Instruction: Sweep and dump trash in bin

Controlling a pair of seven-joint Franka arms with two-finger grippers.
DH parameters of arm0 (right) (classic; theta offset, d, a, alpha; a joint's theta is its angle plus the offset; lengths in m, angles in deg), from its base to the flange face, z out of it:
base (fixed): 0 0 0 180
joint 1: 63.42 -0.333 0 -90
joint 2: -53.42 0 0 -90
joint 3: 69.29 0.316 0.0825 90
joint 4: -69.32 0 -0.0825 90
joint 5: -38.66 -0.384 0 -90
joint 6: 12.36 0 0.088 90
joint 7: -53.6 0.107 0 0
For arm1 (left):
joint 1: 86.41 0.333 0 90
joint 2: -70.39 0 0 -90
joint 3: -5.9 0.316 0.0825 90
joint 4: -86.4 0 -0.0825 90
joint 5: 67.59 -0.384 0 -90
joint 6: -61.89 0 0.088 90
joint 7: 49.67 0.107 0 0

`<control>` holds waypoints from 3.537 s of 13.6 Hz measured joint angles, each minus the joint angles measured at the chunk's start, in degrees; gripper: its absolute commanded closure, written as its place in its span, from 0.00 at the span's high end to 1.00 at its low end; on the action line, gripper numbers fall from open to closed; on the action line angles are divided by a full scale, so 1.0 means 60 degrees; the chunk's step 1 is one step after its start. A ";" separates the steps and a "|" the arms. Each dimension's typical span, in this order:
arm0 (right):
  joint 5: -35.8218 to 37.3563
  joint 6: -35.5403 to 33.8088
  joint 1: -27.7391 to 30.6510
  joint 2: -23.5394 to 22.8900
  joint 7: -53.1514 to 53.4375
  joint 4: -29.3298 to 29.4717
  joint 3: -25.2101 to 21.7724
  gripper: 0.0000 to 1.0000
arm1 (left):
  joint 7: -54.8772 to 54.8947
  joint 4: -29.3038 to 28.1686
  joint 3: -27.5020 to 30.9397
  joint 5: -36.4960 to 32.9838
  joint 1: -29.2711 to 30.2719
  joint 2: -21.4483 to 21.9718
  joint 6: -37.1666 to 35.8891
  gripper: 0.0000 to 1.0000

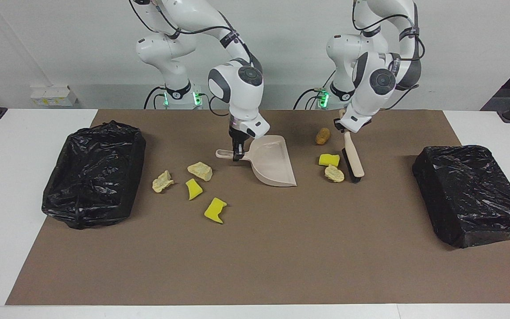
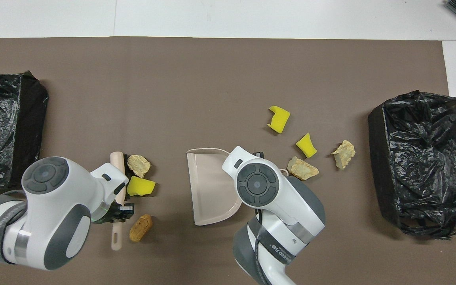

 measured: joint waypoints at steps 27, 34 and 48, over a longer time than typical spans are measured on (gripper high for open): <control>-0.0001 0.0052 -0.0332 -0.0010 0.0042 -0.0078 0.0003 0.00 | -0.7122 -0.0983 0.0226 0.0199 -0.2556 0.1270 -0.2431 0.00; -0.0005 0.0092 -0.0316 -0.0029 0.0042 -0.0093 -0.0001 0.00 | -0.6612 -0.1039 0.0170 0.0207 -0.2562 0.1208 -0.0700 0.00; -0.0024 0.0102 -0.0245 -0.0066 0.0073 -0.0094 -0.0018 0.00 | -0.5740 0.1665 -0.0036 0.1074 -0.4091 -0.1282 0.1883 0.00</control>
